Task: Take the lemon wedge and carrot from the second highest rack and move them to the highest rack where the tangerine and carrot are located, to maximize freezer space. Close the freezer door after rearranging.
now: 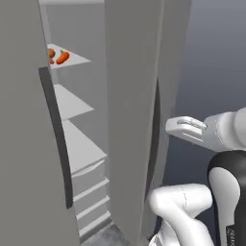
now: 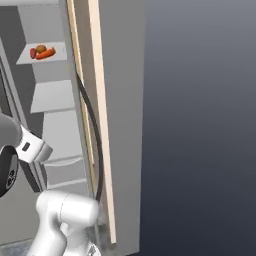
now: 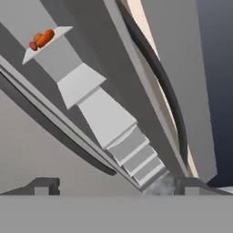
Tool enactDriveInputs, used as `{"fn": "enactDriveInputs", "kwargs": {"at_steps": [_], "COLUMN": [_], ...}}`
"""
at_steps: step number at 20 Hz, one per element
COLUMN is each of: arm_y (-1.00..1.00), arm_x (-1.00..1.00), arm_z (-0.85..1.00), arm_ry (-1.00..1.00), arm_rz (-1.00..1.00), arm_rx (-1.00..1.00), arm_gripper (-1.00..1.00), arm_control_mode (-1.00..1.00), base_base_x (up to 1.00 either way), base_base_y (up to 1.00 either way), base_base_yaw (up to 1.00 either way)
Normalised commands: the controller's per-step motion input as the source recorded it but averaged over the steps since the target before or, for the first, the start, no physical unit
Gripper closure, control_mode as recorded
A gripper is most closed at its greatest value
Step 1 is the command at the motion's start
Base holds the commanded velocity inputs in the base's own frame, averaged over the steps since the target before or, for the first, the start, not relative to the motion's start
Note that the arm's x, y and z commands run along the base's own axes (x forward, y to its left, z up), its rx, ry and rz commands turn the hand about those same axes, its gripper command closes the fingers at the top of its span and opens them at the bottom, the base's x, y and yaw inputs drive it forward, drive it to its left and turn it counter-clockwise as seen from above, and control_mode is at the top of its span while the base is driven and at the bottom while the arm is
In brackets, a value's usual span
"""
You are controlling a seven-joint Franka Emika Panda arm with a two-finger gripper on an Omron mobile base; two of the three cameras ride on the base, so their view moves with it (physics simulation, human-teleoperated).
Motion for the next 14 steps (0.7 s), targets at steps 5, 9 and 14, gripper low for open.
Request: {"fn": "enactDriveInputs", "kwargs": {"at_steps": [5, 9, 14], "arm_y": [0.00, 0.00, 0.00], "arm_x": [0.00, 0.00, 0.00], "arm_z": [0.00, 0.00, 0.00], "arm_ry": [0.00, 0.00, 0.00], "arm_rz": [0.00, 0.00, 0.00], "arm_rx": [0.00, 0.00, 0.00], "arm_gripper": [-1.00, -1.00, -1.00], "arm_control_mode": [1.00, 1.00, 1.00], "base_base_x": [0.36, 0.33, 0.32], "base_base_y": [-0.39, -0.36, -0.31], "base_base_yaw": [0.52, 0.51, 0.49]}}
